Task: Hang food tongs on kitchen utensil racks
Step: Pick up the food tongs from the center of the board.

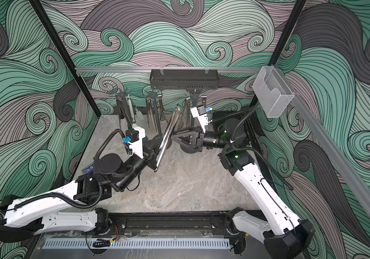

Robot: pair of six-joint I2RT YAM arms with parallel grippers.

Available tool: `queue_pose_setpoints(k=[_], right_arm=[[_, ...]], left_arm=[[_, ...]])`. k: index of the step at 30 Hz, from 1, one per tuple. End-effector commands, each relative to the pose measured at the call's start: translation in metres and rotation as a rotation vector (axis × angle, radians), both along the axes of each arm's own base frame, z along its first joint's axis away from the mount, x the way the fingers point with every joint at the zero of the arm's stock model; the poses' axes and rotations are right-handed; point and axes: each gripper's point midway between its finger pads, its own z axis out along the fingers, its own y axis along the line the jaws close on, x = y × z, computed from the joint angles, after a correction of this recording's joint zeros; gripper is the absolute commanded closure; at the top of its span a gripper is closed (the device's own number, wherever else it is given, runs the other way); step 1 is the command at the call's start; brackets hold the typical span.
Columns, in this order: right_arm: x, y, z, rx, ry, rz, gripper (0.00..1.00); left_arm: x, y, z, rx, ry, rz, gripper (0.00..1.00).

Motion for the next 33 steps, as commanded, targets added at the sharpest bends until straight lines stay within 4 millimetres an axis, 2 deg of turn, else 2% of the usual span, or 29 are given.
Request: queue_pose_setpoints(k=[1, 14, 21, 33], right_arm=[[-0.007, 0.003, 0.018, 0.036, -0.051, 0.009, 0.47], [-0.014, 0.011, 0.032, 0.066, -0.073, 0.026, 0.51], [-0.01, 0.022, 0.03, 0.066, -0.058, 0.044, 0.54], [-0.009, 0.024, 0.031, 0.075, -0.067, 0.025, 0.81]], left_arm=[[-0.004, 0.013, 0.034, -0.096, -0.046, 0.002, 1.0], [-0.003, 0.011, 0.032, -0.099, -0.046, 0.003, 1.0], [-0.003, 0.011, 0.031, -0.109, -0.044, 0.003, 1.0], [-0.001, 0.015, 0.027, -0.121, -0.037, 0.024, 1.0]])
